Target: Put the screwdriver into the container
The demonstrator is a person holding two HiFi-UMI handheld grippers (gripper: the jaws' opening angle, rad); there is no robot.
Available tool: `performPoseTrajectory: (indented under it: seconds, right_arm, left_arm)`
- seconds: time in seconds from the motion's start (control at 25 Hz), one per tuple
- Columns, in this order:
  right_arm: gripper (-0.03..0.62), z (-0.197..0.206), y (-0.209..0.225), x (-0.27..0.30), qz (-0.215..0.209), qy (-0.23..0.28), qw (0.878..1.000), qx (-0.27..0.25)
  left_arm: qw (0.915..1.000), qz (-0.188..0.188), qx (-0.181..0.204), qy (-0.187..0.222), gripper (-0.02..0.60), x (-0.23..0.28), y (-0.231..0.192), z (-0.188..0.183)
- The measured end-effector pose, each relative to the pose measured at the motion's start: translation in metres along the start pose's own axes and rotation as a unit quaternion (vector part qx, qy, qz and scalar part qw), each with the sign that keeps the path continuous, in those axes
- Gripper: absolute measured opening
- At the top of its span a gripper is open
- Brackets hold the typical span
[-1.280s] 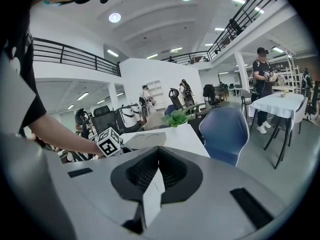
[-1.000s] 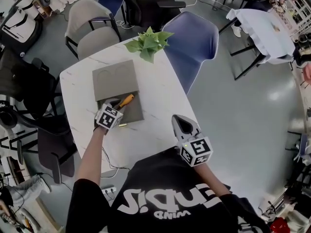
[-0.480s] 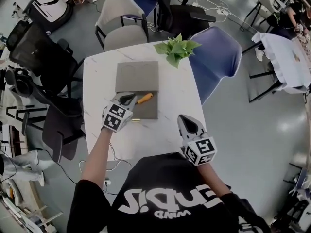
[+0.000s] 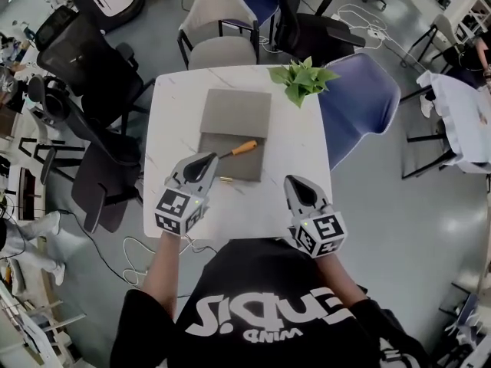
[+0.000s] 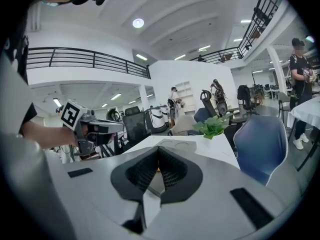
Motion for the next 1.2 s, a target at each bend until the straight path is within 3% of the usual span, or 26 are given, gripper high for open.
performPoseTrajectory:
  seconds: [0.28, 0.52, 1.2]
  right_arm:
    - [0.012, -0.007, -0.004, -0.010, -0.013, 0.020, 1.000, -0.007]
    - [0.012, -0.013, -0.003, -0.018, -0.019, 0.049, 0.999, -0.014]
    - [0.012, -0.005, -0.010, -0.020, -0.027, 0.057, 0.998, -0.030]
  left_arm:
    - [0.9910, -0.075, -0.063, 0.091, 0.014, -0.044, 0.021, 0.005]
    - [0.9831, -0.114, -0.062, 0.129, 0.014, -0.061, 0.040, 0.018]
    - [0.9840, -0.116, -0.077, 0.112, 0.014, -0.065, 0.058, 0.043]
Point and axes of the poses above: the fingertips, and each gripper's own axes: x forward along the fingers, y to its right, z out of its underside, the point moved 5 cm from there along -x, backward along the fingers, and after that the axes turned 1 degree about z, right-handed, at the moved point
